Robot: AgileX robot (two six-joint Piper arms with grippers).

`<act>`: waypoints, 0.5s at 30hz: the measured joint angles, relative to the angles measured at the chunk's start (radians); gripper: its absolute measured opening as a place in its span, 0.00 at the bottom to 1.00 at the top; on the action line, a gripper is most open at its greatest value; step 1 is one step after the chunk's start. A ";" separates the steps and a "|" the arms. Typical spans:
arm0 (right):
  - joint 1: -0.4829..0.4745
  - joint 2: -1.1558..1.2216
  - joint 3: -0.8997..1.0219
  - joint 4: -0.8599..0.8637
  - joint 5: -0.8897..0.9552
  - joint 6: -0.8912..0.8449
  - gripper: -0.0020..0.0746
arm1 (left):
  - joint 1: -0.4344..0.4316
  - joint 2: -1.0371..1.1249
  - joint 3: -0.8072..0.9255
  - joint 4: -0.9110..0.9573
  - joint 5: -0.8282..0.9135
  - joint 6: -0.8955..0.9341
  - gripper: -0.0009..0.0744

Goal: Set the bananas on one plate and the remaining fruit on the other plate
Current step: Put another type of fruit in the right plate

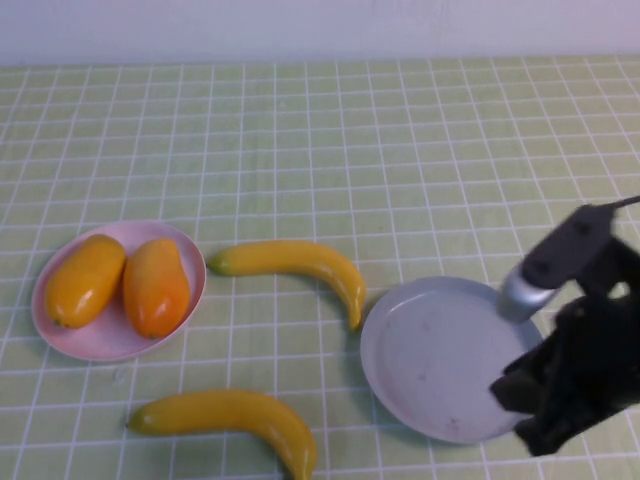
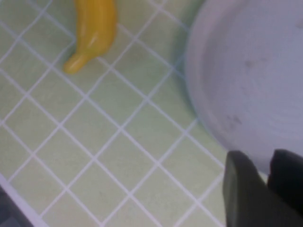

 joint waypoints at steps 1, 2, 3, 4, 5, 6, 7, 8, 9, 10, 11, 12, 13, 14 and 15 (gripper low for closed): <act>0.055 0.044 -0.023 -0.017 -0.011 0.000 0.17 | 0.000 0.000 0.000 0.000 0.000 0.000 0.01; 0.096 0.081 -0.043 -0.028 -0.019 -0.002 0.22 | 0.000 0.000 0.000 0.000 0.000 0.000 0.01; 0.143 0.128 -0.071 -0.034 -0.026 -0.002 0.28 | 0.000 0.000 0.000 0.000 0.000 0.000 0.01; 0.185 0.177 -0.103 -0.039 -0.034 -0.004 0.34 | 0.000 0.000 0.000 0.000 0.000 0.000 0.01; 0.215 0.216 -0.131 -0.039 -0.037 -0.007 0.38 | 0.000 0.000 0.000 0.000 0.000 0.000 0.01; 0.247 0.275 -0.176 -0.043 -0.038 -0.021 0.46 | 0.000 0.000 0.000 0.000 0.000 0.000 0.01; 0.274 0.323 -0.216 -0.043 -0.041 -0.042 0.53 | 0.000 0.000 0.000 0.000 0.000 0.000 0.01; 0.296 0.361 -0.248 -0.043 -0.043 -0.061 0.57 | 0.000 0.000 0.000 0.000 0.000 0.000 0.01; 0.315 0.407 -0.290 -0.045 -0.047 -0.084 0.63 | 0.000 0.000 0.000 0.000 0.000 0.000 0.01; 0.330 0.450 -0.331 -0.045 -0.048 -0.105 0.67 | 0.000 0.000 0.000 0.000 0.000 0.000 0.01; 0.340 0.484 -0.363 -0.047 -0.053 -0.120 0.70 | 0.000 0.000 0.000 0.000 0.000 0.000 0.01; 0.350 0.524 -0.402 -0.047 -0.055 -0.138 0.72 | 0.000 0.000 0.000 0.000 0.000 0.000 0.01; 0.359 0.561 -0.439 -0.047 -0.060 -0.156 0.73 | 0.000 0.000 0.000 0.000 0.000 0.000 0.01; 0.364 0.597 -0.468 -0.049 -0.062 -0.169 0.74 | 0.000 0.000 0.000 0.000 0.000 0.000 0.01; 0.370 0.630 -0.501 -0.053 -0.064 -0.184 0.74 | 0.000 0.000 0.000 0.000 0.000 0.000 0.01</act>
